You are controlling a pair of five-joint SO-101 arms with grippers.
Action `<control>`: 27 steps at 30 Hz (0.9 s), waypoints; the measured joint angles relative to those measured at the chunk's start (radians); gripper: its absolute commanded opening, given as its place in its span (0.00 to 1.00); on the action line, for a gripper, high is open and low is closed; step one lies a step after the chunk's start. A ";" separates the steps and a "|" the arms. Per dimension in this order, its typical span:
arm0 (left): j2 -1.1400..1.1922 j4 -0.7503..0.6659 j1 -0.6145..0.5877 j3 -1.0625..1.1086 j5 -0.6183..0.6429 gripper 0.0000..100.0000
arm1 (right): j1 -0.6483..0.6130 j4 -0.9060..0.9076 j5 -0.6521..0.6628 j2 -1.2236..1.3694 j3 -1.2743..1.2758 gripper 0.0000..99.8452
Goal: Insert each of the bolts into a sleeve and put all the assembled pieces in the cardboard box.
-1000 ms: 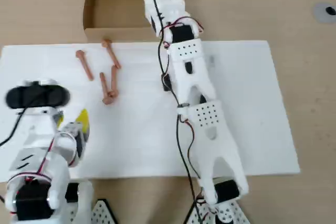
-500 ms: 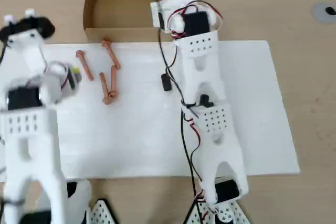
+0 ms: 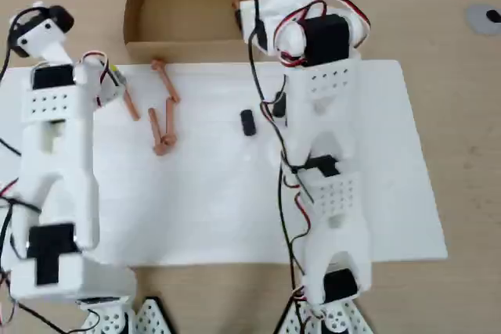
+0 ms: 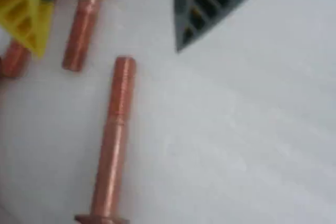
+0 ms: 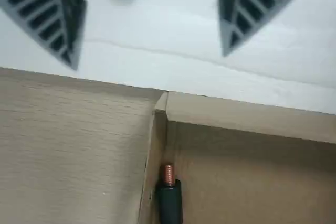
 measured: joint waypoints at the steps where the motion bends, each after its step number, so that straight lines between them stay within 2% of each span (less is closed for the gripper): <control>1: 0.035 0.000 0.000 -0.023 0.000 0.17 | 0.000 0.000 0.000 -0.002 0.012 0.21; 10: 0.325 0.043 0.000 -0.287 0.000 0.17 | 0.005 0.000 0.000 -0.002 0.164 0.21; 27: 0.746 0.115 0.005 -0.686 -0.002 0.17 | 0.006 0.000 0.000 -0.002 0.183 0.21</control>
